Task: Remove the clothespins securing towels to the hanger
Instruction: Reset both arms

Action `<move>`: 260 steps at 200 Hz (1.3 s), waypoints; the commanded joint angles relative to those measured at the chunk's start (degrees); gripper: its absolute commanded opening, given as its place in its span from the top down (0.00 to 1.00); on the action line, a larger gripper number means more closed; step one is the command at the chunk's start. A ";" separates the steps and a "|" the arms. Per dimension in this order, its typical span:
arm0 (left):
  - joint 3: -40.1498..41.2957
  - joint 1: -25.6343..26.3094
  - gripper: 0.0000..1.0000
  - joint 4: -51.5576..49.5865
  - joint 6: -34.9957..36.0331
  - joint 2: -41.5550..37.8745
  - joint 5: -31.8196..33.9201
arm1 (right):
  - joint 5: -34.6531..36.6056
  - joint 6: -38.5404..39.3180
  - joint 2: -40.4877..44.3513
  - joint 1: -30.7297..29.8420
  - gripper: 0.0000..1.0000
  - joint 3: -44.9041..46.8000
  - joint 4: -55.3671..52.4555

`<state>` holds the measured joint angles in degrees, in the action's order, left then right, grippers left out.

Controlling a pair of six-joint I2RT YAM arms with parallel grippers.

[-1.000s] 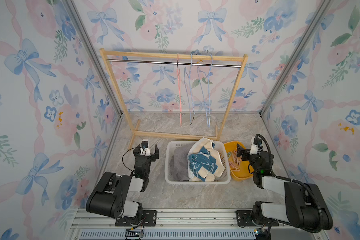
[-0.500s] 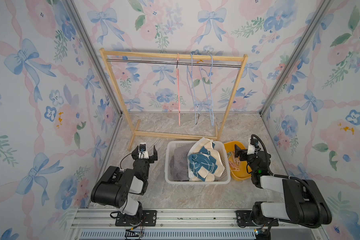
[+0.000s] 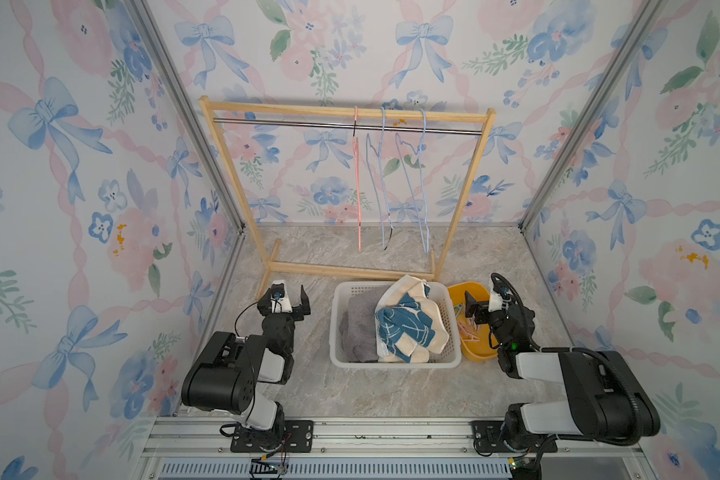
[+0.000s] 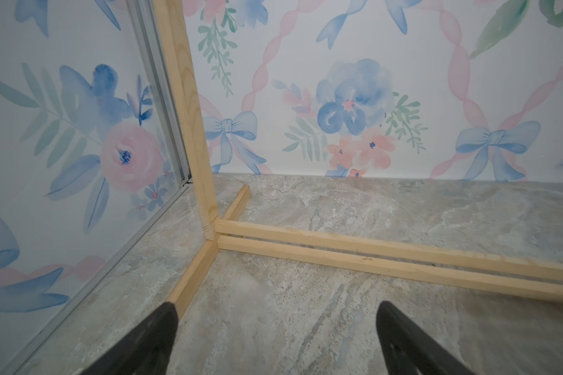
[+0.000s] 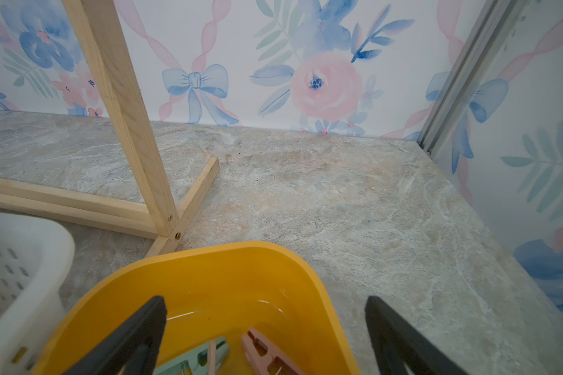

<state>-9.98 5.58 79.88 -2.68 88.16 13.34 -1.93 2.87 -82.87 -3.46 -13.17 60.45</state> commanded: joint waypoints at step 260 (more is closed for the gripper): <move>-0.83 2.07 0.02 -2.36 0.05 0.69 1.78 | 1.63 -2.87 -5.81 2.57 0.02 -9.29 -8.51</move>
<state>-10.22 7.90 77.84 -3.38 88.20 15.20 -0.78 0.84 -88.42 -0.80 -21.85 52.42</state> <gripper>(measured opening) 0.979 0.975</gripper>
